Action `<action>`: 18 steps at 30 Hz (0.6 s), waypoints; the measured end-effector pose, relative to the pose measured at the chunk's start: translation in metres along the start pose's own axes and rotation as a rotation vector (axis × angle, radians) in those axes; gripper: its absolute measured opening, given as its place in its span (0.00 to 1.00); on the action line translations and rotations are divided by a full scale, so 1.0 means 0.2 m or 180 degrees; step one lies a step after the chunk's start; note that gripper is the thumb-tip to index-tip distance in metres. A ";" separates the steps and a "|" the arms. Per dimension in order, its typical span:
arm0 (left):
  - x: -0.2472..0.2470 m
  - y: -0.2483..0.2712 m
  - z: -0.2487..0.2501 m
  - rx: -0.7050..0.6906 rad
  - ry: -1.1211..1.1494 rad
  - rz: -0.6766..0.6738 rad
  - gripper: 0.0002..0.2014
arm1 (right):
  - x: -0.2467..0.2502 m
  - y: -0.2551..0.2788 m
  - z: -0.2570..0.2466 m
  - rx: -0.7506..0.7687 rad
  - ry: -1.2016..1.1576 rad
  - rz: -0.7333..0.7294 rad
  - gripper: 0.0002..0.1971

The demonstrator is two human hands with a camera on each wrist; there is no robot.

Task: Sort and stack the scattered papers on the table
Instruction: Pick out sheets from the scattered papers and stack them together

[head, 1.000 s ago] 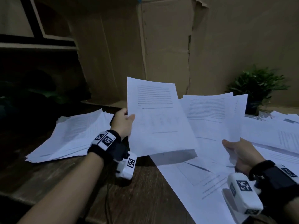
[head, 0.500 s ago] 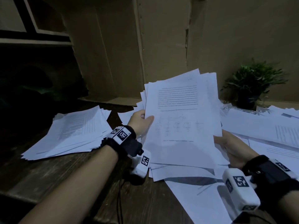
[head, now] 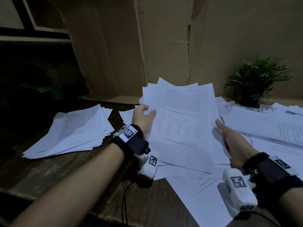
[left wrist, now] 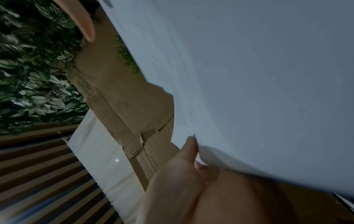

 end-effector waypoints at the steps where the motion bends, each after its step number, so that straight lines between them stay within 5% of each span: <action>1: -0.01 0.00 0.01 -0.0035 -0.0056 -0.0008 0.09 | -0.01 0.00 0.00 -0.0045 0.0068 -0.0103 0.26; 4: -0.07 0.01 0.04 -0.0003 -0.0167 -0.0228 0.15 | -0.02 0.01 -0.03 0.0154 0.0631 -0.0054 0.05; 7: -0.05 -0.02 -0.04 0.0469 0.0321 -0.0376 0.42 | -0.02 0.00 -0.03 0.0235 0.0997 -0.0085 0.25; 9: -0.01 -0.02 -0.11 0.1040 0.0505 -0.0664 0.48 | -0.01 0.01 -0.04 0.0297 0.0920 -0.0026 0.24; 11: 0.01 -0.01 -0.15 0.1345 0.0295 -0.1087 0.40 | -0.01 0.02 -0.06 0.0397 0.0728 -0.0066 0.16; 14: 0.04 -0.01 -0.07 0.0815 0.0110 -0.1251 0.19 | -0.02 0.02 -0.06 0.0404 0.0709 -0.0130 0.16; 18: 0.06 0.01 0.08 0.0184 0.0187 -0.1264 0.20 | -0.02 0.00 -0.05 0.0449 0.0887 -0.0075 0.14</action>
Point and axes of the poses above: each hand's wrist, its own y-axis away from the middle knuckle, its own x-axis out of the back of the hand, z = x × y, the point moved 5 cm from there along -y, towards the middle knuckle, and after that the axes turned 8 degrees about -z, right-handed, at the moved point
